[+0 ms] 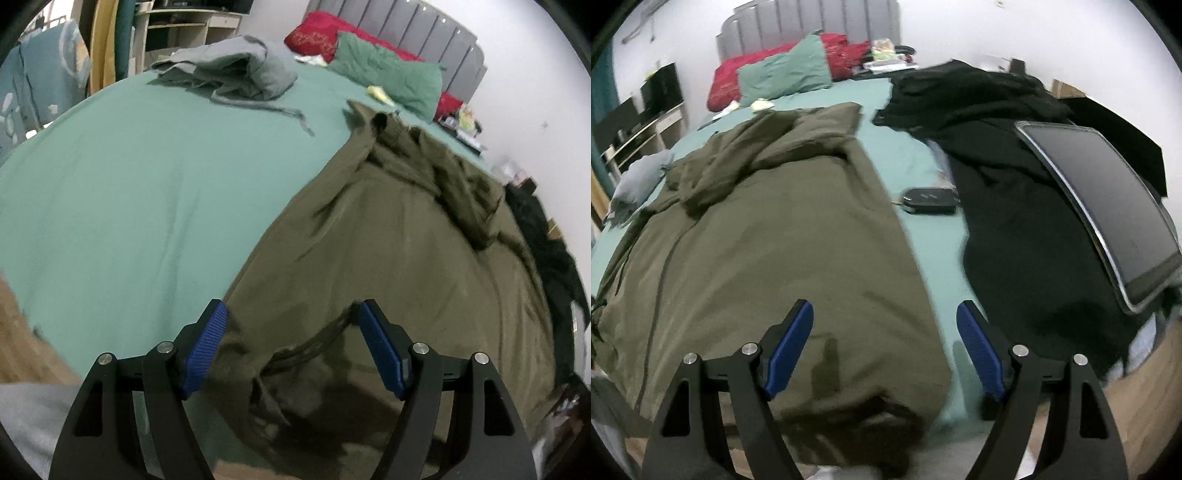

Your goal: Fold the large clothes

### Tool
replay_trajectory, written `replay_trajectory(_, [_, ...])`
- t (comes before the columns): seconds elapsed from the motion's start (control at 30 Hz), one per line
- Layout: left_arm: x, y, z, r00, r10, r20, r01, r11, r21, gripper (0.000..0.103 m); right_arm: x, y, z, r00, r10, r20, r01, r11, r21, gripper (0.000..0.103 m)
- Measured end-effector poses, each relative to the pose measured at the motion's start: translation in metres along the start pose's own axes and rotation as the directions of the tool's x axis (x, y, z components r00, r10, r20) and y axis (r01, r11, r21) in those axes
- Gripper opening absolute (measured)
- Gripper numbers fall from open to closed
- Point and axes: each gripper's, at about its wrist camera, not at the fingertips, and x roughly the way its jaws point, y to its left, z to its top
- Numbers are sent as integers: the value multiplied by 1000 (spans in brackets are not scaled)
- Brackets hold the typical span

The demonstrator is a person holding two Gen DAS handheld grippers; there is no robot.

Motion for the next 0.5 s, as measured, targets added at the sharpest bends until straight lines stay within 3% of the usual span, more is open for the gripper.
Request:
replay_trajectory(0.17, [2, -1, -19, 998, 57, -6, -57, 998, 29, 77, 10, -26, -5, 996, 61, -64, -54, 994, 95, 80])
replay_trajectory(0.3, [6, -11, -16, 996, 86, -19, -85, 994, 62, 77, 20, -31, -10, 984, 125, -130, -108, 986, 130, 80])
replay_trajectory(0.5, [15, -17, -22, 991, 131, -34, -125, 982, 142, 77, 27, -17, -14, 973, 172, -156, -164, 984, 62, 80])
